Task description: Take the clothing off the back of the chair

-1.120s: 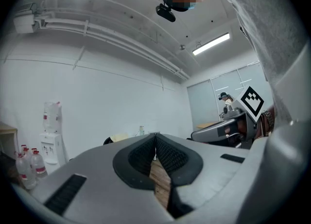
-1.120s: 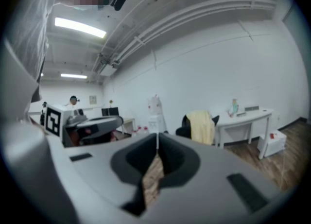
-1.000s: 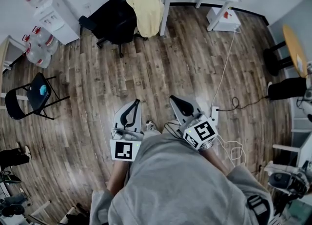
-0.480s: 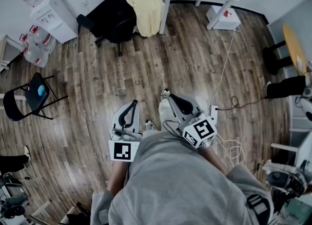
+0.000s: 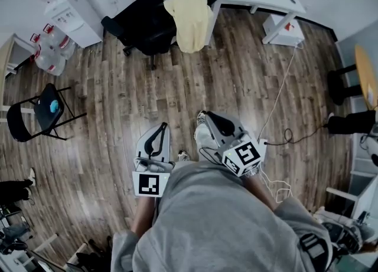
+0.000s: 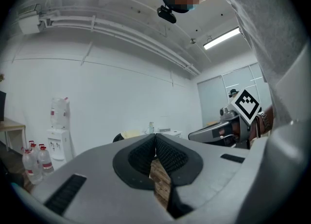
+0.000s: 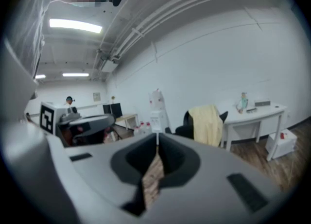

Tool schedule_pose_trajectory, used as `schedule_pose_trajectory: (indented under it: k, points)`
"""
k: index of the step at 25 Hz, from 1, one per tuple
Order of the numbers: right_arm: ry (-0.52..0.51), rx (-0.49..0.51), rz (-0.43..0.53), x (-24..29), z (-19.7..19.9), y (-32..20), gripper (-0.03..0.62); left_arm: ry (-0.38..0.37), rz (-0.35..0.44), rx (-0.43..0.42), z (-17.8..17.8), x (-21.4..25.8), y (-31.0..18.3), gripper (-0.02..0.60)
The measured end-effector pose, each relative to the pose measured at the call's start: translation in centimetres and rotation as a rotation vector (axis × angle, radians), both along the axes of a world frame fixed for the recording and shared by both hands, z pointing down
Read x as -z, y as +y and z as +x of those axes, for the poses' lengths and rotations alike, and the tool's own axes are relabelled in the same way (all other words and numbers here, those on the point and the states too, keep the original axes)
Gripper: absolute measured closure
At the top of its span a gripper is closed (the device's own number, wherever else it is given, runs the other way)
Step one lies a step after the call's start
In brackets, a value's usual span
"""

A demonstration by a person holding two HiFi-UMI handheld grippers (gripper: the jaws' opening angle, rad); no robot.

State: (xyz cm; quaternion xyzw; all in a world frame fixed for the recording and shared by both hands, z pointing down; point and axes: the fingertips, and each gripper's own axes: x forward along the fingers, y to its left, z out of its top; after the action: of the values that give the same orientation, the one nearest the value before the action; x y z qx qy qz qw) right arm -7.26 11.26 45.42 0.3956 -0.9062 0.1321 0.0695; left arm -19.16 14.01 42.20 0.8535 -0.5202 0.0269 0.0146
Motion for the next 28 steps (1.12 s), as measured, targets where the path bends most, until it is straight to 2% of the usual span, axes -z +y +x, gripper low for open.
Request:
schedule_pose_trajectory:
  k: [13,28]
  points:
    - [0.018,0.057,-0.032,-0.4,2.2,-12.0,0.559,-0.032,-0.009,0.032,2.7,0.7,-11.1,0.549]
    - [0.053,0.138,-0.037,-1.9,5.8,-22.4,0.559,-0.023,0.004,0.089,8.4,1.0,-19.9,0.549]
